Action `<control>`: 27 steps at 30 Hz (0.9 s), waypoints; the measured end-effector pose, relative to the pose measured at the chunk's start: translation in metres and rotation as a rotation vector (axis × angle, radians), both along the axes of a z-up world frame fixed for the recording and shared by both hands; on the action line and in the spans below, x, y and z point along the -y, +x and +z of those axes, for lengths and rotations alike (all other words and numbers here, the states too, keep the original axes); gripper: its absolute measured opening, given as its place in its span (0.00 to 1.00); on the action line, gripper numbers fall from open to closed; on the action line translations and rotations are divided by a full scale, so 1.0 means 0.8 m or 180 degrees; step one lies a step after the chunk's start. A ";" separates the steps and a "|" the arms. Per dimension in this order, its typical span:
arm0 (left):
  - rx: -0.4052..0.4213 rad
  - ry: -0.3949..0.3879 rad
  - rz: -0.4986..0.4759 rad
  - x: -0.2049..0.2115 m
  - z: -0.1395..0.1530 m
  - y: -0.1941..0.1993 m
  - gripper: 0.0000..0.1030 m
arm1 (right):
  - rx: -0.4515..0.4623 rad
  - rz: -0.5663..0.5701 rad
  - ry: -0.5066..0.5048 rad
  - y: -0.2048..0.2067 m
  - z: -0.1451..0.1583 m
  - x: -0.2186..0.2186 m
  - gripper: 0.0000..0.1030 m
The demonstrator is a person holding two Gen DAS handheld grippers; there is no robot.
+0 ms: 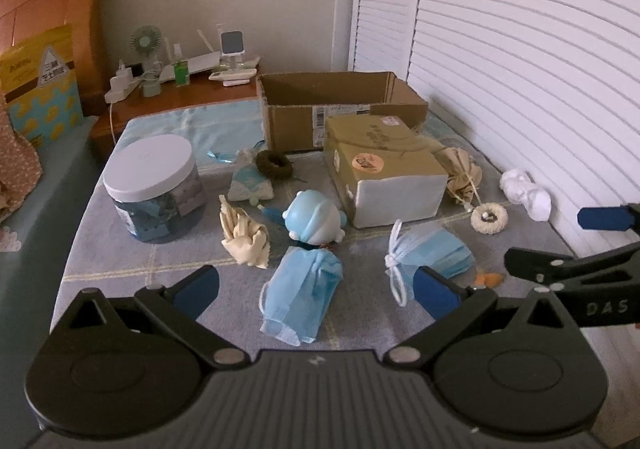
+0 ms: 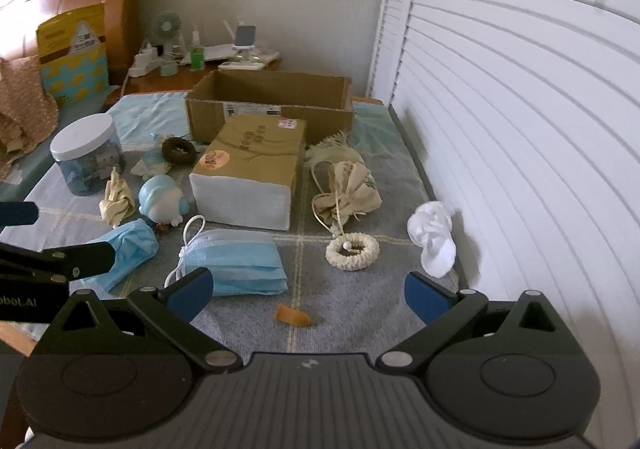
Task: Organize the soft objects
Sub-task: 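Close the left tool on the single blue face mask while the right tool moves toward the beige pouch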
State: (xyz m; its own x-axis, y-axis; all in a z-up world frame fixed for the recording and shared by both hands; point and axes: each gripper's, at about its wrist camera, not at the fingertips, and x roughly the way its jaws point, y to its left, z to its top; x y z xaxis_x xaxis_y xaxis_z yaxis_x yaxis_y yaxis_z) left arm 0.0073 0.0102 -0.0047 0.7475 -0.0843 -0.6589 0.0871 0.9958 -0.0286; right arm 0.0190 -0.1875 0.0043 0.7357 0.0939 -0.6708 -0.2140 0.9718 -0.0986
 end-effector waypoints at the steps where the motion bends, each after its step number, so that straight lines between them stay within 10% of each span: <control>1: 0.0002 0.0041 -0.0018 0.000 -0.002 0.000 1.00 | -0.0003 0.0028 -0.0005 0.000 -0.002 0.001 1.00; 27: -0.0197 0.0140 -0.0391 -0.027 -0.063 0.036 0.94 | -0.0403 0.0581 -0.0005 0.034 -0.087 -0.009 1.00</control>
State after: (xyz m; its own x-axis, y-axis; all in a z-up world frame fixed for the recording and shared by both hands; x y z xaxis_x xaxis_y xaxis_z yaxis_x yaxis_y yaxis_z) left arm 0.0363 0.0317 -0.0550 0.6912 -0.1426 -0.7085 0.2078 0.9782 0.0058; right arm 0.0459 -0.1799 -0.0656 0.6165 0.2168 -0.7569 -0.3973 0.9157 -0.0613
